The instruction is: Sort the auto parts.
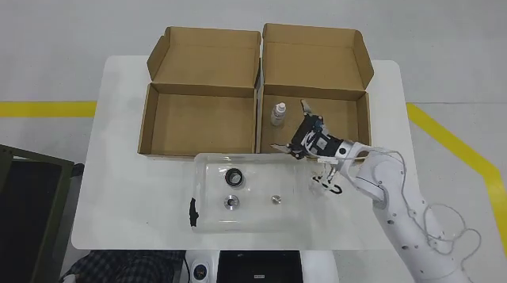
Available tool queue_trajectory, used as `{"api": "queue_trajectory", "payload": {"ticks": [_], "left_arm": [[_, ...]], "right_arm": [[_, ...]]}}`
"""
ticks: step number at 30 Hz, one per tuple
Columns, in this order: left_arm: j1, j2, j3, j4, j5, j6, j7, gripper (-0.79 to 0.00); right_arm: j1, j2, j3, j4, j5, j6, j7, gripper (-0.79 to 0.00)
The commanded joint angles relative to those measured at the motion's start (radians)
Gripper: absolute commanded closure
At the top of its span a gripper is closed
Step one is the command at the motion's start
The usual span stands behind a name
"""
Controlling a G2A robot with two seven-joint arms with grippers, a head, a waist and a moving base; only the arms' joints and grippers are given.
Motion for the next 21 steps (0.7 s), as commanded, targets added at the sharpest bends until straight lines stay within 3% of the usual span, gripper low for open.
{"api": "queue_trajectory", "payload": {"ticks": [1, 9, 21], "left_arm": [[0.000, 0.000, 0.000, 0.000, 0.000, 0.000, 0.000, -0.785], [0.000, 0.000, 0.000, 0.000, 0.000, 0.000, 0.000, -0.785], [0.000, 0.000, 0.000, 0.000, 0.000, 0.000, 0.000, -0.785]], "right_arm": [[-0.024, 0.005, 0.011, -0.039, -0.005, -0.019, 0.017, -0.785], [-0.106, 0.019, 0.043, -0.170, 0.025, -0.072, 0.106, -0.785], [-0.152, 0.033, -0.008, -0.274, -0.023, -0.159, 0.277, -0.785]]}}
